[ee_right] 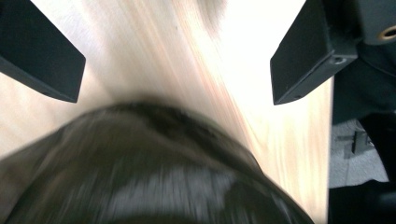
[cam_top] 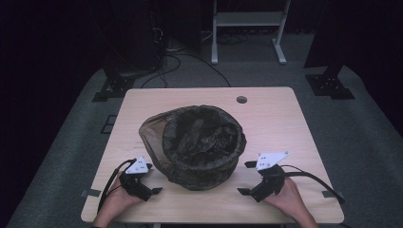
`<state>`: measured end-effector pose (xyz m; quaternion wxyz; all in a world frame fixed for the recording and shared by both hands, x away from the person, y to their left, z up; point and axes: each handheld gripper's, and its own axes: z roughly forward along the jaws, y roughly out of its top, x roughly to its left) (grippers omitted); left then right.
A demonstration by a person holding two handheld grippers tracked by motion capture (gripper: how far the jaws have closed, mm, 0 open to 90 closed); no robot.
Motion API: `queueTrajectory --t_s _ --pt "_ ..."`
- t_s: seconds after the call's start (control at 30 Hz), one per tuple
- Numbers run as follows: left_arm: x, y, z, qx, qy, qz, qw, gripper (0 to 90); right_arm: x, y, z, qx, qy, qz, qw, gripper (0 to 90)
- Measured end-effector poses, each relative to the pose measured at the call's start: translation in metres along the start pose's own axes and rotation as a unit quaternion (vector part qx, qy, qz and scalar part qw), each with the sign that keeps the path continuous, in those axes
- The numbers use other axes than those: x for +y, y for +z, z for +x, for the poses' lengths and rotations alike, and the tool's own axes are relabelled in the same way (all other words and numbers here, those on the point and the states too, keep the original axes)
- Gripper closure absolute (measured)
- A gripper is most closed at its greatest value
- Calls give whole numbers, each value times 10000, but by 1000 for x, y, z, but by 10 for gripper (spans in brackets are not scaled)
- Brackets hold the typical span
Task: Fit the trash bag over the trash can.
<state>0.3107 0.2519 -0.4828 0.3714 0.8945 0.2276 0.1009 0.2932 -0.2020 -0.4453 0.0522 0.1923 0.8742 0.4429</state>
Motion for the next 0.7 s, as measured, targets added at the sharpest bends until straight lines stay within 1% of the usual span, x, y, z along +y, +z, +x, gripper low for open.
queueTrajectory --t_s 0.1,0.17,0.23,0.4,0.57,0.7 --pt "0 0 0 -1 -3 -1 10000 0 -12 10 -1 12 83 108 9999 18" --pt "0 0 0 -2 1 0 10000 0 -18 15 -2 -41 91 264 9996 18" --pt "0 0 0 -3 2 1 10000 0 -21 20 -2 -112 30 412 9991 18" --pt "0 0 0 -6 15 9 10000 0 -26 29 -1 -138 -9 644 9978 17" --pt "0 0 0 -5 14 7 10000 0 -26 28 0 -163 -28 574 9982 17" --pt "0 0 0 -1 13 6 10000 0 -26 27 0 -197 -45 597 9980 17"
